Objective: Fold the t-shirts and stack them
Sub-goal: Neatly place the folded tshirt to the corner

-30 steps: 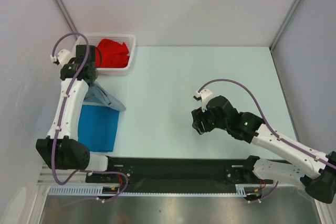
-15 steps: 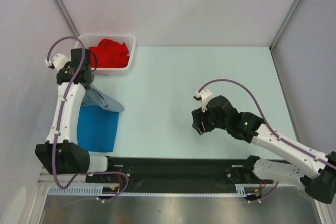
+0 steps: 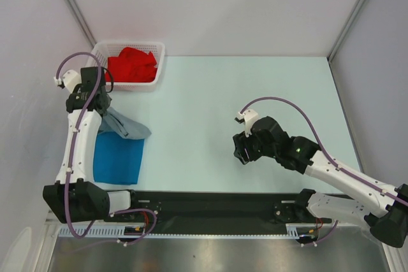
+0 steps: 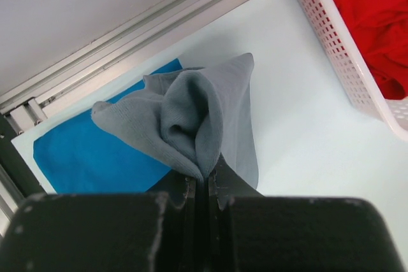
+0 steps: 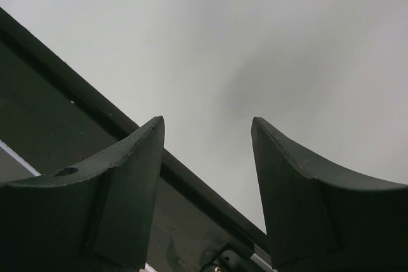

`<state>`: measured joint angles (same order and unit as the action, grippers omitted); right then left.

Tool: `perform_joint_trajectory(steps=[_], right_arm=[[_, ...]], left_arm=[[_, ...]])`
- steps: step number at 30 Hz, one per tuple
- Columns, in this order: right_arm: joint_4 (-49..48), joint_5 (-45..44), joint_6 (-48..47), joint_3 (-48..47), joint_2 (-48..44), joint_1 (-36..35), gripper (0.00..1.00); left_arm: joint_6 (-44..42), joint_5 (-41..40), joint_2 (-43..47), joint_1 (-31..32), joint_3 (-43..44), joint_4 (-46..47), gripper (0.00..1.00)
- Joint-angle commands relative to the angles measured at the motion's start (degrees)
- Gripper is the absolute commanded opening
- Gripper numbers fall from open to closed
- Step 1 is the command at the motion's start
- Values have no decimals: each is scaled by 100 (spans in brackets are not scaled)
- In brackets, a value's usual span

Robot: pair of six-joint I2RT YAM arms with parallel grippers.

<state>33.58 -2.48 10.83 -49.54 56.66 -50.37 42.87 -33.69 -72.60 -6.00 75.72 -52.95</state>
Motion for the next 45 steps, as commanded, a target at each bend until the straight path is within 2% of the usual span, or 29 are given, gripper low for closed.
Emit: perform_joint_trajectory(steps=[1,5,12,25,35,41,42,43,45], right_arm=[[-106,55,-72,-12,-68,36,62],[-124,90,-55,23,-50,45,62],[-124,116,-46,58,-68,71,62],[-159,352,-151,93,-6,97,62],[-194,617,-327,102,134,89,62],[-203,696,-433,129,134,97,62],[-229,714,-433,146,134,80,62],[-229,731,-407,146,126,80,62],[-238,749,-389,146,117,54,62]], left_arm=[[-577,196,299,-103,39,583,0],[-780,442,360,-112,48,829,0],[-868,399,659,-191,-347,786,0],[-833,381,1634,-1140,-1622,532,0],[326,346,1960,-1623,-2552,-171,0],[371,390,2039,-1931,-2984,-58,1],[423,364,2022,-1949,-2984,-58,2],[485,250,1961,-1992,-2993,-145,8],[782,83,1899,-2054,-3002,-294,12]])
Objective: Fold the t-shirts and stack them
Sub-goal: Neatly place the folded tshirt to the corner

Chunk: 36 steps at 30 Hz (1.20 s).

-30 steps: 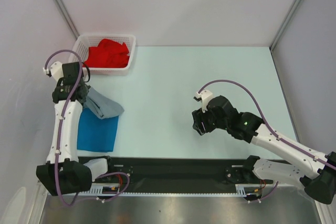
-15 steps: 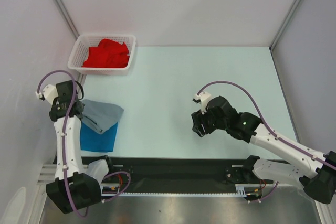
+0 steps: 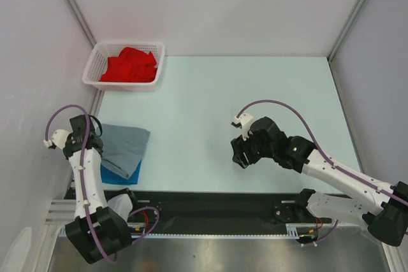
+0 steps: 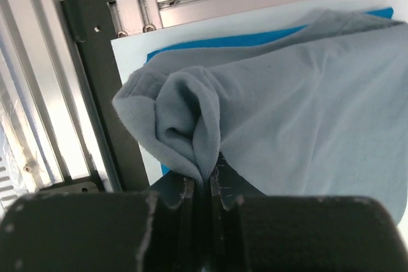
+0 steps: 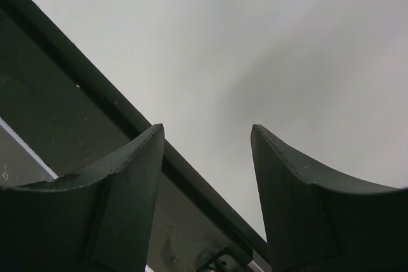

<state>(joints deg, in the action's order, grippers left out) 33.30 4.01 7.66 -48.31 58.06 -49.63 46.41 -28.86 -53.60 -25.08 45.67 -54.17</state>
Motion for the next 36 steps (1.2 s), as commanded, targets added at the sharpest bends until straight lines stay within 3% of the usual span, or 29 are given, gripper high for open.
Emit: perform_joint_trajectory(steps=[1,3,6,7,8,10,12,16,21,24,25,27,30,31,33,34,36], right_arm=[[-201,109,-54,15,-32,-12,62],[-192,100,-54,24,-49,-12,62],[-140,65,-80,33,-76,-3,62],[-122,47,-89,33,-93,-12,62],[-122,38,-98,50,-102,5,62],[-139,56,-80,85,-120,14,62],[-148,74,-37,94,-120,23,62],[-148,144,-2,68,-67,6,62],[-166,153,-19,-81,134,-65,62],[-192,135,-19,-239,310,-56,62],[-210,187,7,-309,363,-56,62],[-262,231,165,-371,425,-21,62],[-481,328,542,-416,460,102,62],[-569,311,674,-372,408,163,63],[-910,197,1260,-109,294,242,66],[-1061,144,1551,31,215,286,67],[-1525,65,2401,637,-189,436,80]], left_arm=[[465,-462,-36,-233,21,-260,16],[360,-357,-159,-339,3,-164,21],[499,-339,-413,-471,3,-260,42],[579,-339,-475,-498,21,-426,61],[701,-348,-536,-506,21,-567,68],[1429,-349,-520,-611,-14,-1118,97],[1982,-252,-336,-630,-14,-1384,100],[2118,20,113,-603,205,-1307,100],[1029,47,-237,-279,486,-684,93],[241,371,-431,519,557,-43,77],[158,468,-458,1113,627,212,77],[-17,802,-519,1775,680,502,80],[-18,803,-720,3339,864,907,97],[-27,803,-800,4083,978,1117,99],[-27,829,-932,4851,1066,1294,100],[-36,838,-993,5551,1075,1565,100],[78,1030,-942,6414,883,2117,100]])
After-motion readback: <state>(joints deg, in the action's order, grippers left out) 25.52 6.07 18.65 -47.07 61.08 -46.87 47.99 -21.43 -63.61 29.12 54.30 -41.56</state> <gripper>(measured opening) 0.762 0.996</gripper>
